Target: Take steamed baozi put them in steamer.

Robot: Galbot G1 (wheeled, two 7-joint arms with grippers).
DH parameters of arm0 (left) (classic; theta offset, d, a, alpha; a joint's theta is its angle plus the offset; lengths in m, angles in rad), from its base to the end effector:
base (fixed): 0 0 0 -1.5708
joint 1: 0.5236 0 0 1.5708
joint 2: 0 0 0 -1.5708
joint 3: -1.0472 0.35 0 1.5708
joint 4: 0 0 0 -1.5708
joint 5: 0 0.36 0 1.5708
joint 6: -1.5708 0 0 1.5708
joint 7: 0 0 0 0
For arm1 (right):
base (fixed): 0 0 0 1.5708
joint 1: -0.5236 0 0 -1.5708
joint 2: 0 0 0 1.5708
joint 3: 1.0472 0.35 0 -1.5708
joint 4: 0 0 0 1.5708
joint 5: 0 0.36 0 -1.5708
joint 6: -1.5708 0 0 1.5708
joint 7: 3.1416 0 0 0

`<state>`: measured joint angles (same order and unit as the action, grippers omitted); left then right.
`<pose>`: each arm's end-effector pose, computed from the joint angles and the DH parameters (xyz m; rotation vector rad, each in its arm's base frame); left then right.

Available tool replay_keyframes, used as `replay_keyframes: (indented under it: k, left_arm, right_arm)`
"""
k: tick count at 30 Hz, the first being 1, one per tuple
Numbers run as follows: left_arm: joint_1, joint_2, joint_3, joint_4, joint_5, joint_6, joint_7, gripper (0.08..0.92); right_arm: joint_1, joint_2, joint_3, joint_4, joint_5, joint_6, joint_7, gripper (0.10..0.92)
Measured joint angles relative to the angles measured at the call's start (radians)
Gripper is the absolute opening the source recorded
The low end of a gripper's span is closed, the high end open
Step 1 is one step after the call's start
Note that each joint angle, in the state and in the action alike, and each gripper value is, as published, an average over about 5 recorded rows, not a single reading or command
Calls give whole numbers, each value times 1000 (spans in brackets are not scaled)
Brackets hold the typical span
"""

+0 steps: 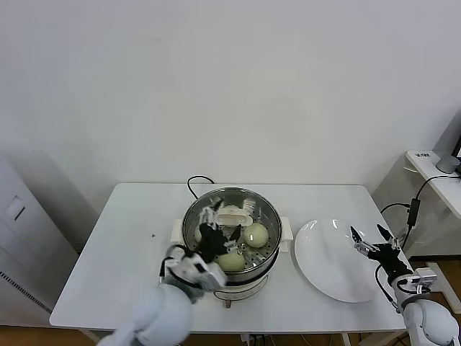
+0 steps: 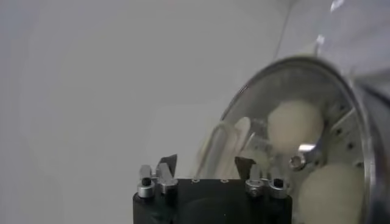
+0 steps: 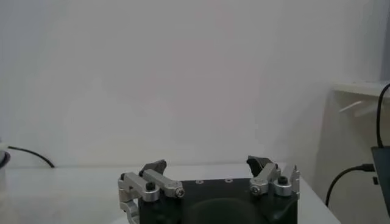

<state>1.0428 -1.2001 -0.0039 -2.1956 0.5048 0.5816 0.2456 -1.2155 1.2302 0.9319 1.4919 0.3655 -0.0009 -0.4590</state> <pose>0.2542 -0.0847 -0.1814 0.7325 2.8066 1.1668 0.2730 -0.2607 -0.3598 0.0712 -3.0464 -0.0432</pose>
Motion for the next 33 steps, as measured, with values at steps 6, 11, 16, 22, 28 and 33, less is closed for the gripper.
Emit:
replay_keyframes:
  k: [6, 11, 16, 22, 28, 33]
  left_arm:
    - [38, 4, -215, -13, -401, -62, -63, 822]
    - [82, 18, -382, 24, -691, -106, -117, 823]
    - [114, 39, -502, 93, -871, -141, -167, 823]
    - [134, 50, -579, 198, -957, -165, -202, 823]
    - [138, 42, -609, 304, -981, -185, -213, 823]
    - [146, 30, -614, 367, -976, -194, -210, 823]
  right_arm:
    - [-10, 11, 12, 14, -11, 0, 12, 823]
    - [-22, 15, 27, 34, -37, -5, 19, 823]
    - [-35, 19, 32, 57, -55, -8, 26, 823]
    - [-40, 32, 32, 74, -64, -6, 42, 823]
    - [-44, 37, 26, 87, -71, -9, 62, 823]
    - [-50, 41, 23, 91, -73, -16, 77, 823]
